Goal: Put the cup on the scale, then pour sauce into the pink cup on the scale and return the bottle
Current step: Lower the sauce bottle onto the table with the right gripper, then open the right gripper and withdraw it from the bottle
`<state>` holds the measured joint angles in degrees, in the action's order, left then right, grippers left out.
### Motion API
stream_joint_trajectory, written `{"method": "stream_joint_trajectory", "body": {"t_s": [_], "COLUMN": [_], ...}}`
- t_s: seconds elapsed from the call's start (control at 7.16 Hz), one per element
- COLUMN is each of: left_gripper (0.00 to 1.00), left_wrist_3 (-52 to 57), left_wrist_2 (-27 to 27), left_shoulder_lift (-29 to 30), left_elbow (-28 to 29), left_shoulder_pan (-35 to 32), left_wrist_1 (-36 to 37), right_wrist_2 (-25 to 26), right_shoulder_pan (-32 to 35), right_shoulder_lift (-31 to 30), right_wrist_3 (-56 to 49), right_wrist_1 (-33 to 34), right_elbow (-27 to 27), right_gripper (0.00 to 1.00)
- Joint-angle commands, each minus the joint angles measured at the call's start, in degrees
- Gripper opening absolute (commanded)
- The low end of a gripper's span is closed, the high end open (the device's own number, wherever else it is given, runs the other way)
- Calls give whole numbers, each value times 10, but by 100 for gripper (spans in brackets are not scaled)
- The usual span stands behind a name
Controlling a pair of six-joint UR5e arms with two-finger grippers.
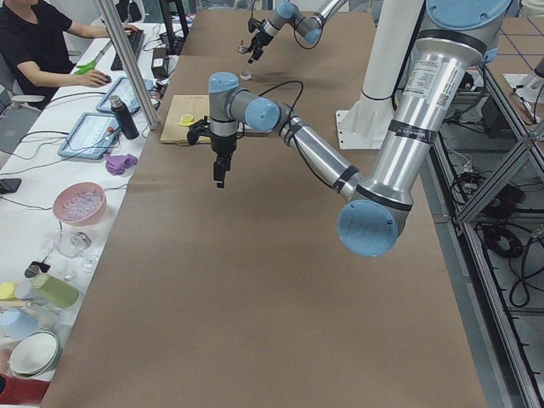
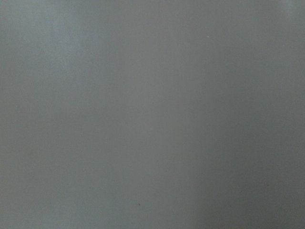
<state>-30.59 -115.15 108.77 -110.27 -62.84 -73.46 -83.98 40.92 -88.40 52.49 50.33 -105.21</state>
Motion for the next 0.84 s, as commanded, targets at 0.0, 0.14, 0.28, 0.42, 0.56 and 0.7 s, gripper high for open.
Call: {"method": "stream_joint_trajectory", "body": {"t_s": [0.0,0.14,0.28,0.42,0.56,0.7], "left_gripper": [99,99,99,99,99,99], "left_wrist_3": [0,0,1,12,14,14], "left_wrist_2": [1,0,-2,-2,-3,-4], "left_shoulder_lift": [-1,-2,-5,-6,-5,-8], "left_elbow": [-3,-5,-6,-5,-6,-14], "left_shoulder_pan": [0,0,0,0,-1,-1], "left_wrist_1": [1,1,1,1,2,3], "right_wrist_2": [-34,-67,-119,-234,-350,-402], "right_shoulder_pan": [-2,6,35,116,217,285], "right_shoulder_lift": [-62,-107,-132,-133,-122,-122], "right_wrist_3": [1,-6,-9,-21,-109,-207], "right_wrist_1": [3,4,4,11,57,95], "right_elbow": [-76,-119,-146,-141,-125,-108], "right_gripper": [100,100,100,100,100,100]}}
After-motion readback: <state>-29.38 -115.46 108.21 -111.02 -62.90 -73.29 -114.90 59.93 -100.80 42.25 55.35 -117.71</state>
